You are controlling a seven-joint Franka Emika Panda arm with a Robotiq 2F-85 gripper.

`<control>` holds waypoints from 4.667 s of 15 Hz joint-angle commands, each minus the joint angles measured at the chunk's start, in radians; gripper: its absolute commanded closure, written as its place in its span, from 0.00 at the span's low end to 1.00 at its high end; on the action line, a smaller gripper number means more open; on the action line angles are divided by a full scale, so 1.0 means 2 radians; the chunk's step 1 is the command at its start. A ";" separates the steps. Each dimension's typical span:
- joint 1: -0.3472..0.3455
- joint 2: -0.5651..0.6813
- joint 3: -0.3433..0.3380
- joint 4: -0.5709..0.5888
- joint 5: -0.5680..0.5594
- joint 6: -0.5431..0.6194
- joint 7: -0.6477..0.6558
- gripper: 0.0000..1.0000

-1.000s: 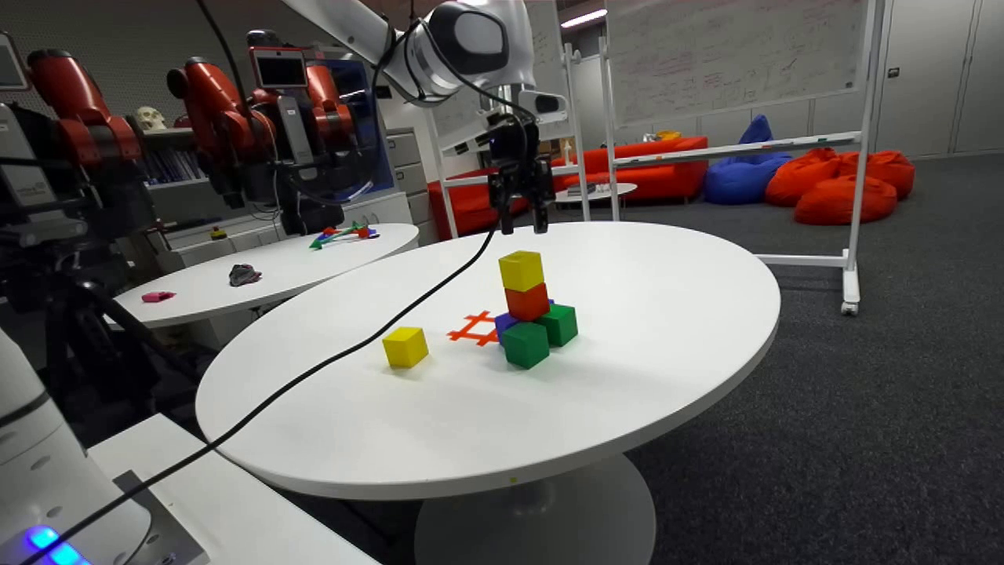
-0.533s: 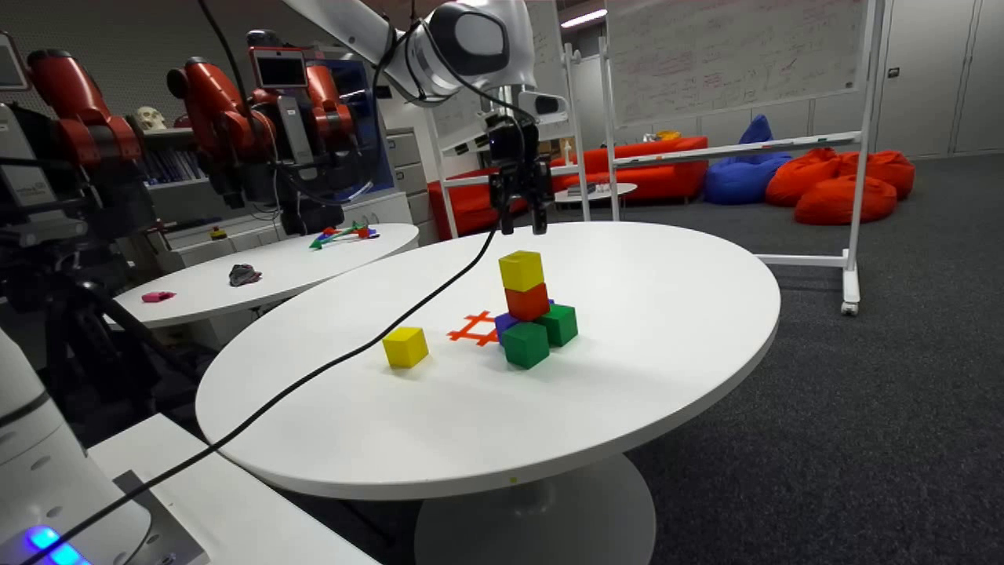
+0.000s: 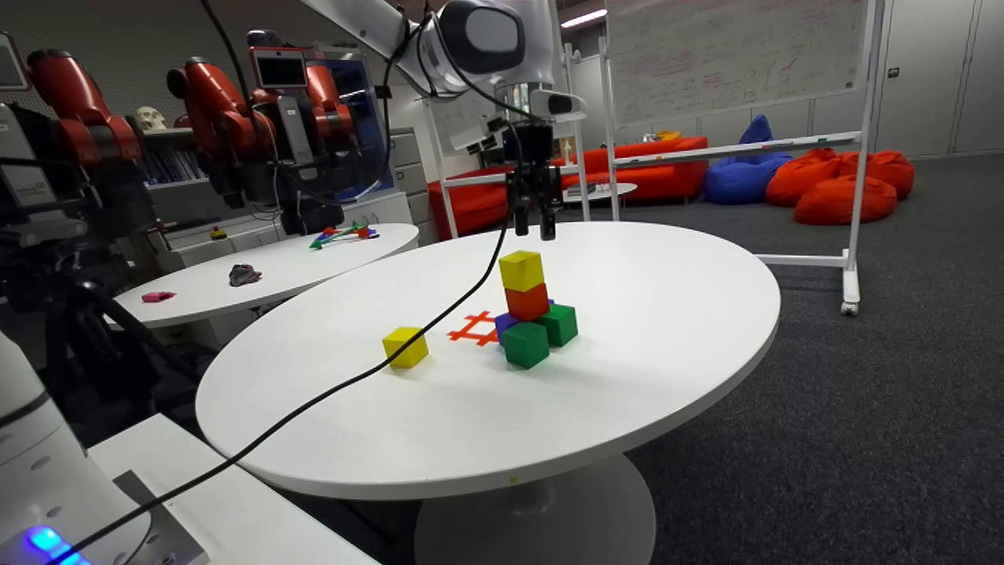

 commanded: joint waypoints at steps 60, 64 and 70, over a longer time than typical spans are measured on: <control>0.020 0.052 0.014 0.008 -0.052 -0.006 -0.025 0.47; 0.022 0.057 0.012 0.012 -0.056 -0.011 -0.021 0.70; 0.032 0.042 0.013 0.001 -0.065 -0.004 -0.016 0.70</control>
